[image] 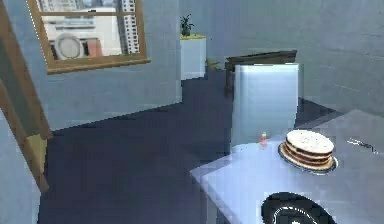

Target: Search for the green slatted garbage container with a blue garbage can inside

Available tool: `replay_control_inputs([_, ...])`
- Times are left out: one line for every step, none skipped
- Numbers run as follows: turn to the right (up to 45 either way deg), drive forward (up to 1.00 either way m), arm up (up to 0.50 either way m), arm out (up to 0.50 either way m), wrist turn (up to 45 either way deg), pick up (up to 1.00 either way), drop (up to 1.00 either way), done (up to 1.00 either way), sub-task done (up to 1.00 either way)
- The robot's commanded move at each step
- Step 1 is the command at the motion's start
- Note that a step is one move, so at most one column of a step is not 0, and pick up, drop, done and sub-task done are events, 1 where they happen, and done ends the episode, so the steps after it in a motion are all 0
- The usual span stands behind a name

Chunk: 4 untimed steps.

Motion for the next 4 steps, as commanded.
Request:
replay_control_inputs([45.0,0.00,0.00,0.00,0.0,0.00,0.00,0.00,0.00])
replay_control_inputs([45.0,0.00,0.00,0.00,0.0,0.00,0.00,0.00,0.00])
replay_control_inputs([45.0,0.00,0.00,0.00,0.0,0.00,0.00,0.00,0.00])
replay_control_inputs([15.0,0.00,0.00,0.00,0.0,0.00,0.00,0.00,0.00])
